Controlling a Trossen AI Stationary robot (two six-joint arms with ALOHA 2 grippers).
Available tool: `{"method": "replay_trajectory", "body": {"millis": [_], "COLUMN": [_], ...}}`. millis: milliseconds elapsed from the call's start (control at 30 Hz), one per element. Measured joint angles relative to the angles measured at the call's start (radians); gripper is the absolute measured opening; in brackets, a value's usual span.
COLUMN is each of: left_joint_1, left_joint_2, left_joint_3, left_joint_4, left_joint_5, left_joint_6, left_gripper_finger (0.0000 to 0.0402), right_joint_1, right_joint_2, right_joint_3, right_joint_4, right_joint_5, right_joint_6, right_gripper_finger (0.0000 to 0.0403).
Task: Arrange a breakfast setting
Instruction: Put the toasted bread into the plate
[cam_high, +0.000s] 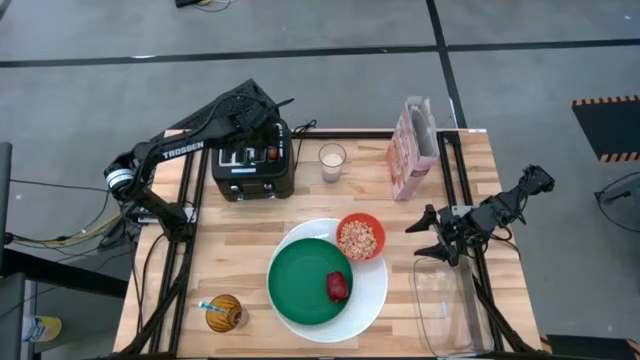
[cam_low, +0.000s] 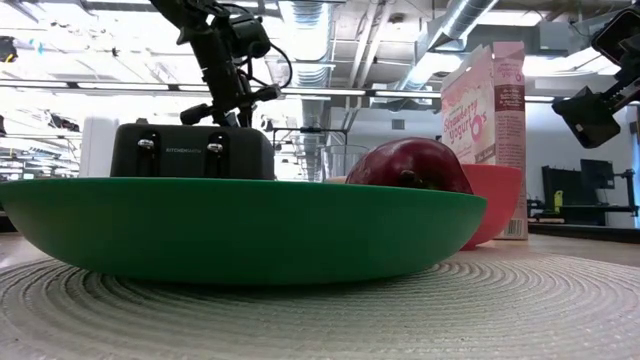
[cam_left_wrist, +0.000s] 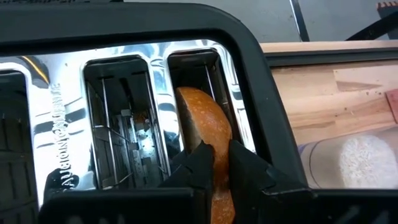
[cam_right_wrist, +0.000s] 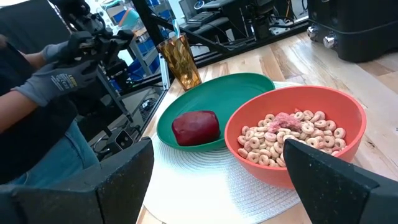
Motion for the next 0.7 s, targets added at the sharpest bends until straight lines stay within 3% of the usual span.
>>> {"method": "replay_trajectory", "body": {"millis": [233, 700], "left_joint_1": [0.003, 0.003], "left_joint_2": [0.0, 0.0], "left_joint_3": [0.028, 0.24], "left_joint_4": [-0.031, -0.236], "left_joint_5": [0.04, 0.047], "left_joint_6": [0.01, 0.104], "left_gripper_finger": [0.0021, 0.0021], "right_joint_1": [0.0, 0.0], "right_joint_2": [0.0, 0.0], "right_joint_3": [0.0, 0.0], "right_joint_4": [0.0, 0.0], "right_joint_5": [0.0, 0.0], "right_joint_6": [0.0, 0.0], "right_gripper_finger": [0.0378, 0.0378]}}
